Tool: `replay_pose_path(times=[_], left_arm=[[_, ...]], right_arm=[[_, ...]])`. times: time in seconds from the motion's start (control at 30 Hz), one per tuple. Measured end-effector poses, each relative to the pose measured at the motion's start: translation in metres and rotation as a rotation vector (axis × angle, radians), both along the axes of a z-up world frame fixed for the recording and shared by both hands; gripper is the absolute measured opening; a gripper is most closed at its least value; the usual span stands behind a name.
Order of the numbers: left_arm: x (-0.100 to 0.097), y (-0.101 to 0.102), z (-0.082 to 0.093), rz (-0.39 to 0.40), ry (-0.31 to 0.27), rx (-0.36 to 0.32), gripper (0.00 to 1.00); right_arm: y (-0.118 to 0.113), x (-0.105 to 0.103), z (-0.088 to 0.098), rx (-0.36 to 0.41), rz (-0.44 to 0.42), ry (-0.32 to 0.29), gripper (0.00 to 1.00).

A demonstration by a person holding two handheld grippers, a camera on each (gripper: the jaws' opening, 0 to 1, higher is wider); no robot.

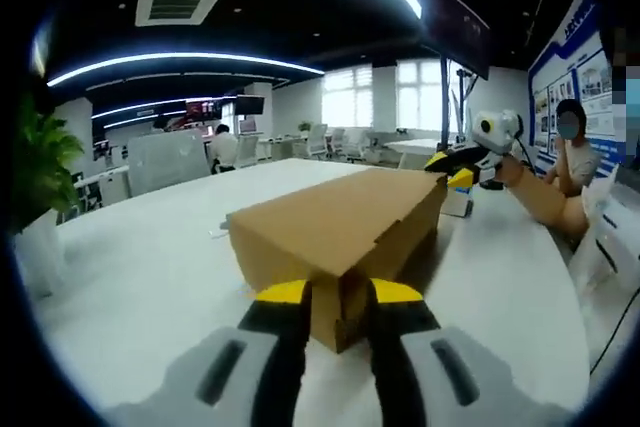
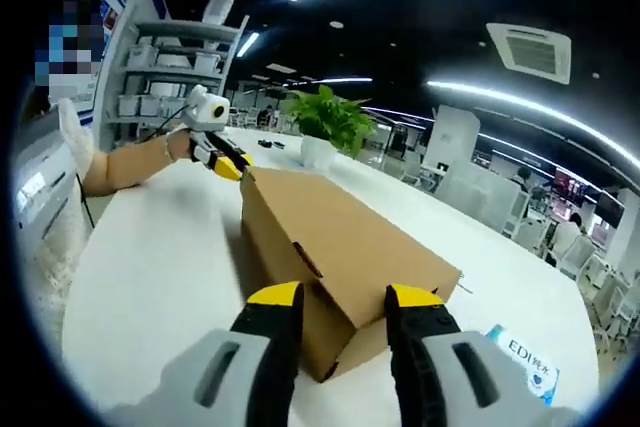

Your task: Operate the shoe box by opening the lid, removing the specified soft item, and placing it in the target area until the item is outside and the box remains undamaged.

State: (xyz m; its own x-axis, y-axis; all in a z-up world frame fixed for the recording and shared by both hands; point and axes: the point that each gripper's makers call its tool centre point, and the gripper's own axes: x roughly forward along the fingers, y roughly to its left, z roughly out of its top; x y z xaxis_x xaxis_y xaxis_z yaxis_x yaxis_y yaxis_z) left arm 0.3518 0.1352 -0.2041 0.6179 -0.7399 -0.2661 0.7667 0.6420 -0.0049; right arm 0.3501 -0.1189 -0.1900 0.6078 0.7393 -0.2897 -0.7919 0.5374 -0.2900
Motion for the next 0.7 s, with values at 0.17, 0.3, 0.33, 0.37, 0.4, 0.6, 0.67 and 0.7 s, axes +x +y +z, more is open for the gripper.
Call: replay_pose_path(times=[0.17, 0.3, 0.33, 0.37, 0.4, 0.6, 0.67, 0.7], left_arm=[[0.000, -0.001, 0.000, 0.009, -0.004, -0.012, 0.22], [0.000, -0.004, 0.000, 0.021, -0.018, -0.011, 0.21], [0.000, -0.004, -0.001, 0.022, -0.020, -0.011, 0.21], [0.001, -0.004, -0.001, 0.024, -0.021, -0.011, 0.21], [0.001, -0.005, -0.001, 0.027, -0.023, -0.013, 0.21], [0.003, -0.008, -0.001, 0.038, -0.041, -0.011, 0.21], [0.003, -0.009, -0.001, 0.040, -0.053, -0.004, 0.21], [0.004, -0.010, -0.001, 0.041, -0.056, -0.001, 0.21]], right_arm=[[-0.003, 0.002, -0.002, 0.014, 0.000, 0.012, 0.32], [-0.006, 0.003, -0.005, 0.015, -0.004, 0.009, 0.32], [-0.007, 0.003, -0.005, 0.012, -0.004, 0.008, 0.32], [-0.008, 0.004, -0.006, 0.013, -0.003, 0.007, 0.31], [-0.009, 0.004, -0.006, 0.017, -0.002, 0.007, 0.31], [-0.012, 0.010, -0.006, 0.023, 0.007, 0.006, 0.31], [-0.013, 0.012, -0.006, 0.031, 0.011, 0.007, 0.31], [-0.013, 0.013, -0.006, 0.034, 0.013, 0.006, 0.31]])
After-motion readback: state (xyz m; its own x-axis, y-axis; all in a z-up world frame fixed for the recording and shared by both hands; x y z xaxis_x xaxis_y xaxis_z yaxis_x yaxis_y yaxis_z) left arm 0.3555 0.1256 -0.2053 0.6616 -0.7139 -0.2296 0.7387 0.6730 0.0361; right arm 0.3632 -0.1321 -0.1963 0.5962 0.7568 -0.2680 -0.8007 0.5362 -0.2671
